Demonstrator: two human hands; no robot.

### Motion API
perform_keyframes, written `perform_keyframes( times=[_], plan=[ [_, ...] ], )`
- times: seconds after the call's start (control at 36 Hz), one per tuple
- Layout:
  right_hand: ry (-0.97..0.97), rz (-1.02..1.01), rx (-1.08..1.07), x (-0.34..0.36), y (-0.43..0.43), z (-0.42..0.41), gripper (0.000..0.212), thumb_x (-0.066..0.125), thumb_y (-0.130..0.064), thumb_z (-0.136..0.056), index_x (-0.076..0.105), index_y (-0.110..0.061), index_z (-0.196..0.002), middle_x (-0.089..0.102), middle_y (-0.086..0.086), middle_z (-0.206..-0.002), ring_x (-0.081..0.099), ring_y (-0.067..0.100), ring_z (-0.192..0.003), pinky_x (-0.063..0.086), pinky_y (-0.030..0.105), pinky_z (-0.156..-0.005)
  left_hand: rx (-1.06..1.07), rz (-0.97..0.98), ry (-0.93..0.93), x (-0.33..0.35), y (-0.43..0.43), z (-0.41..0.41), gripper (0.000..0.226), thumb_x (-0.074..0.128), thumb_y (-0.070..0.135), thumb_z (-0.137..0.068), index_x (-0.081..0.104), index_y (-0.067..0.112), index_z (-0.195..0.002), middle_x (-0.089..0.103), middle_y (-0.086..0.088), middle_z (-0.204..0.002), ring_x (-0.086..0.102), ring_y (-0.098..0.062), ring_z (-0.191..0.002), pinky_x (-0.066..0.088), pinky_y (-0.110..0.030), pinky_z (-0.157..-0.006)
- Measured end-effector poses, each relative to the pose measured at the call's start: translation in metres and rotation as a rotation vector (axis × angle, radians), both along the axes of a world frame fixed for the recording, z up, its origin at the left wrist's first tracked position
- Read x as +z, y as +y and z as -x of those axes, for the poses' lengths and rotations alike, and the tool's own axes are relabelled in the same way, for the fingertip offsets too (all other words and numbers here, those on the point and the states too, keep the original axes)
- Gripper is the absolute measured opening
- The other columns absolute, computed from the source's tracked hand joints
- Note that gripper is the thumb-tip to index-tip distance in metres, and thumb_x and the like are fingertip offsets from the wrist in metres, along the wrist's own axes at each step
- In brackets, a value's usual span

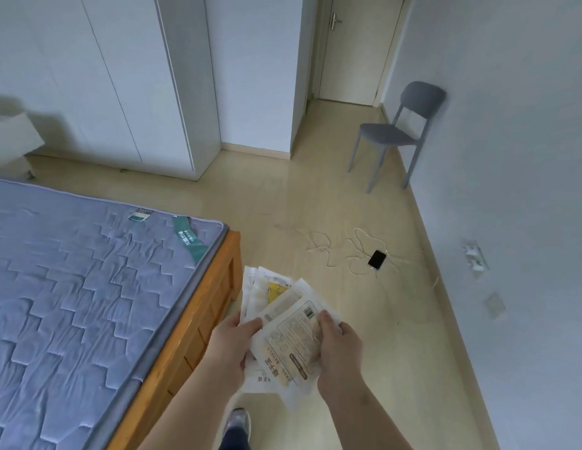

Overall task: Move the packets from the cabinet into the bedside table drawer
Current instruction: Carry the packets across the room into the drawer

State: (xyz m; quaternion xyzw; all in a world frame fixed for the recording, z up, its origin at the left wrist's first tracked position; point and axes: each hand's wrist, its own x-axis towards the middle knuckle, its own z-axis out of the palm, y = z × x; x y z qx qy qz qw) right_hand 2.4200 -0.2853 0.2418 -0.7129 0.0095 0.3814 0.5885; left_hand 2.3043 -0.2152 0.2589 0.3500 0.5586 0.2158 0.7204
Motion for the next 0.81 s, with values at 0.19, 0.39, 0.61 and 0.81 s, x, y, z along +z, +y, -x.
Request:
perform_keyframes(
  times=[0.19,0.39,0.61,0.81],
  plan=[
    [0.057,-0.031,-0.05,0.003,0.147,-0.055,0.03,0.058,-0.022,-0.091,0.045,-0.006,-0.069,0.052,0.01,-0.07,0.05,0.023,-0.064,0.04,0.031,-0.057,-0.001,0.013,-0.049,0.006,0.156,-0.054,0.019,0.054,0.006,-0.092,0.06,0.014,-0.108,0.072,-0.018,-0.084,0.068,-0.03,-0.059,0.053,-0.038,-0.051],
    [0.098,-0.04,-0.097,-0.003,0.253,-0.12,0.027,0.058,-0.024,-0.092,0.053,-0.005,-0.073,0.052,0.013,-0.075,0.05,0.026,-0.069,0.041,0.034,-0.063,-0.033,0.027,-0.039,0.006,0.265,-0.123,0.014,0.052,0.004,-0.093,0.061,0.013,-0.099,0.07,-0.018,-0.081,0.063,-0.032,-0.067,0.052,-0.053,-0.078],
    [0.139,-0.069,0.02,-0.027,0.391,-0.232,0.03,0.058,-0.022,-0.092,0.064,0.005,-0.082,0.064,0.017,-0.078,0.059,0.029,-0.071,0.049,0.037,-0.065,0.057,-0.009,-0.023,-0.011,0.395,-0.225,0.014,0.051,0.001,-0.094,0.06,0.012,-0.094,0.067,-0.017,-0.081,0.062,-0.03,-0.064,0.05,-0.037,-0.053],
    [0.13,-0.086,0.2,-0.009,0.525,-0.336,0.024,0.055,-0.008,-0.088,0.053,-0.007,-0.064,0.053,0.007,-0.064,0.049,0.023,-0.061,0.039,0.029,-0.056,0.215,0.021,-0.059,0.003,0.51,-0.309,0.014,0.052,0.0,-0.093,0.06,0.011,-0.095,0.067,-0.022,-0.089,0.064,-0.035,-0.071,0.054,-0.049,-0.069]
  ],
)
